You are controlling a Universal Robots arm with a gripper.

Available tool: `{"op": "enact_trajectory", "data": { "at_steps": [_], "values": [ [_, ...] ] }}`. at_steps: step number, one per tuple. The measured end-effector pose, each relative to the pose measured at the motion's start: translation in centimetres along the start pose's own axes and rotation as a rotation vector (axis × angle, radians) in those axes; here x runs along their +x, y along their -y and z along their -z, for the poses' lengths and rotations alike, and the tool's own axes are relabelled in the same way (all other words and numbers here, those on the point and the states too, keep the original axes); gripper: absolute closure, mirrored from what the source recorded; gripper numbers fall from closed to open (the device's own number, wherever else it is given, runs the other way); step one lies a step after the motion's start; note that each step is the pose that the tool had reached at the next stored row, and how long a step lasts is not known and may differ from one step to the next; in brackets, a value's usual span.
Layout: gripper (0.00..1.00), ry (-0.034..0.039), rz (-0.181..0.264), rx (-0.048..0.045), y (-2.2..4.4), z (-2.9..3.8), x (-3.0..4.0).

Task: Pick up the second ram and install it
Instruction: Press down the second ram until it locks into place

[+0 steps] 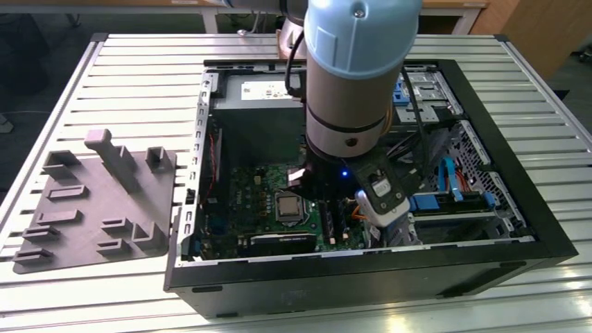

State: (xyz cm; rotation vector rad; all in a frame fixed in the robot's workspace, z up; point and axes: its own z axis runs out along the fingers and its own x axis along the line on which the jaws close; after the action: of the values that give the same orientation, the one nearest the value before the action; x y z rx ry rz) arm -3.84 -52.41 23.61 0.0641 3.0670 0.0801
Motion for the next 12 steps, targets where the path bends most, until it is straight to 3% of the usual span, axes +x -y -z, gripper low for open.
{"op": "enact_trajectory", "data": {
  "at_steps": [12],
  "values": [
    [0.89, 0.0, 0.0, 0.0, 0.14, 0.0, -0.12]
  ]
}}
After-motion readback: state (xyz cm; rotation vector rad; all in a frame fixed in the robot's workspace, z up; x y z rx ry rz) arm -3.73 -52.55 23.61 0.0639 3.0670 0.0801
